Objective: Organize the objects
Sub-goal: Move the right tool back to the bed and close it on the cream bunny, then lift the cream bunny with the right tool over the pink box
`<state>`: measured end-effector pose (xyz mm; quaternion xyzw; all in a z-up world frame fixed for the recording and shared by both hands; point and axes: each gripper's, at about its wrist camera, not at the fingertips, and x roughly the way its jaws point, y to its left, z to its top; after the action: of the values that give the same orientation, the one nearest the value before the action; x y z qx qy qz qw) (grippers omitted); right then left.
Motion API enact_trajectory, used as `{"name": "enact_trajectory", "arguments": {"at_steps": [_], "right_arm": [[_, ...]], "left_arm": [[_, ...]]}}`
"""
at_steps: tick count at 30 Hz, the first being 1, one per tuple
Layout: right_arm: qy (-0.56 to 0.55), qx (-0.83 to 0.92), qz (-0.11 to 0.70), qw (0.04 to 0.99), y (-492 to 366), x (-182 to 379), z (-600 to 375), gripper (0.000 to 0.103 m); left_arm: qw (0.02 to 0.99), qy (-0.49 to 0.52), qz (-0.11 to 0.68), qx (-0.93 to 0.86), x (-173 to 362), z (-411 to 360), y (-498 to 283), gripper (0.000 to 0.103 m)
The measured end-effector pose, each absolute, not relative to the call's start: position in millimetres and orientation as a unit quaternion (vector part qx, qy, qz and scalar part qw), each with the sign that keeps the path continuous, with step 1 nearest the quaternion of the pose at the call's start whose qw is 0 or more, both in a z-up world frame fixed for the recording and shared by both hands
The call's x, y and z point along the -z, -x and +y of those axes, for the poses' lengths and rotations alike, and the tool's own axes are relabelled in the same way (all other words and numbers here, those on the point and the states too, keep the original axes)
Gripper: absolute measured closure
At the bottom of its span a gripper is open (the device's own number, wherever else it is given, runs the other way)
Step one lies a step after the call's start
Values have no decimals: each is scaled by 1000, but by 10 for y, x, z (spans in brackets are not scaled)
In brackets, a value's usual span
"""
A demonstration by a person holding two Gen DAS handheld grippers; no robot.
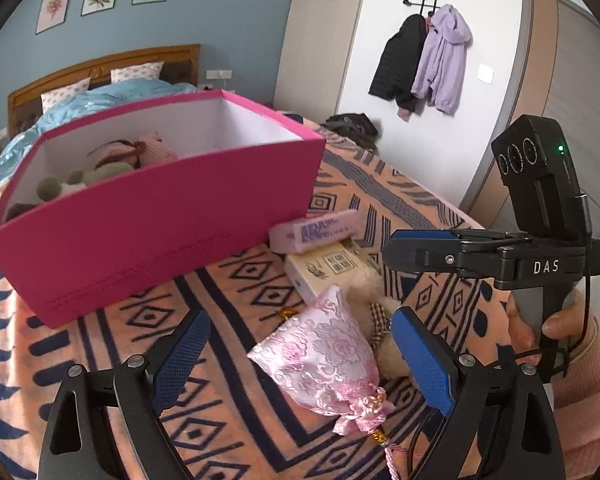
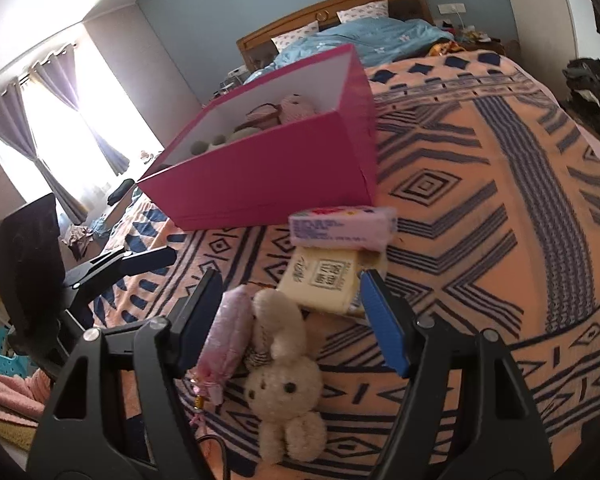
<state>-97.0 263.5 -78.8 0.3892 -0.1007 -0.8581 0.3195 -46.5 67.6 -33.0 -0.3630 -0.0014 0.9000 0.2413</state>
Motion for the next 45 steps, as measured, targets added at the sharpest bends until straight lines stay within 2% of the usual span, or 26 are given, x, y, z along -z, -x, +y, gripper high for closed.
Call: {"name": "enact_trajectory", "arguments": {"at_steps": [17, 19, 21, 23, 28, 31, 37, 42, 45], "right_arm": [[-429, 834, -85, 337, 731, 1092, 2555, 31], [-430, 834, -80, 335, 734, 1104, 2536, 34], [-431, 833, -79, 338, 736, 1119, 2521, 42], [-433, 831, -80, 340, 755, 1140, 2507, 46], [-444, 824, -88, 342, 816, 1236, 2494, 50], [-449, 818, -100, 345, 850, 1294, 2502, 61], [-438, 822, -113, 346, 858, 1229, 2587, 63], [-413, 834, -126, 343, 839, 1052, 2698, 71], [-413, 836, -117, 342, 850, 1032, 2658, 72]], "left_arm": [[244, 399, 21, -884, 588, 796, 419, 10], [241, 401, 21, -883, 606, 792, 427, 10], [239, 403, 20, -883, 622, 781, 434, 10], [238, 405, 16, -883, 632, 764, 444, 10], [234, 406, 15, -883, 632, 745, 448, 11], [233, 406, 16, -884, 626, 743, 451, 11], [240, 397, 5, -886, 526, 689, 430, 13], [274, 384, -34, -881, 379, 606, 435, 13], [278, 377, -26, -883, 336, 648, 423, 13]]}}
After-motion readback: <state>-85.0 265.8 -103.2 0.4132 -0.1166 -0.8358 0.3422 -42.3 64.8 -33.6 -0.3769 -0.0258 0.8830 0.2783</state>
